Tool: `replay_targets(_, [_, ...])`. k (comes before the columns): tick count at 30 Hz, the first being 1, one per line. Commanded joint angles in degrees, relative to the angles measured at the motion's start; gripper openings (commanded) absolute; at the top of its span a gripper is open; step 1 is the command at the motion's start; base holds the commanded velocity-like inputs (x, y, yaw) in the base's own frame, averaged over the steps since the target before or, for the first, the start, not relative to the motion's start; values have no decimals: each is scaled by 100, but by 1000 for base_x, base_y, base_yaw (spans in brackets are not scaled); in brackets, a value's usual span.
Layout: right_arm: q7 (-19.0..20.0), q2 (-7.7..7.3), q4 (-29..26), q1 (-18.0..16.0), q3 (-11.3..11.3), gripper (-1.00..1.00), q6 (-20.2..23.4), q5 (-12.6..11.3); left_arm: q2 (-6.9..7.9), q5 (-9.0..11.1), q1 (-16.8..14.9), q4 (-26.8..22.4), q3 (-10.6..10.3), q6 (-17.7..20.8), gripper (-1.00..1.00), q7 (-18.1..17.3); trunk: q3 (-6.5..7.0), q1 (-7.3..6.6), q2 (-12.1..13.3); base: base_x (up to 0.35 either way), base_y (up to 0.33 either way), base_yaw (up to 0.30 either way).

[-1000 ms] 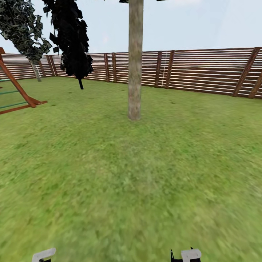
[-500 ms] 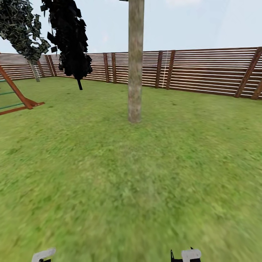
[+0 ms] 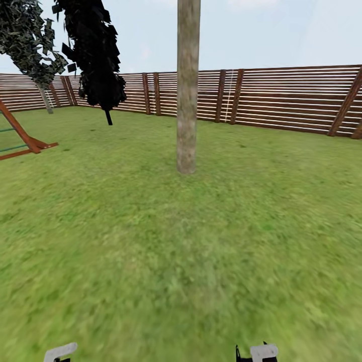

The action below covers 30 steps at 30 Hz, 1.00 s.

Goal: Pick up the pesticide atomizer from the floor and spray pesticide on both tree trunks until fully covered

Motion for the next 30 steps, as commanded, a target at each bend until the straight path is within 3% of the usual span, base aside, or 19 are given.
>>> replay_targets(1, [0,0,0,0,0,100,-1,0,0,-1,0,0,-1,-2,-100,5,0,0,0,340,0,0])
replay_targets(30, [0,0,0,-1,0,100,-7,0,0,-1,0,0,-2,-7,-100,5,0,0,0,340,0,0])
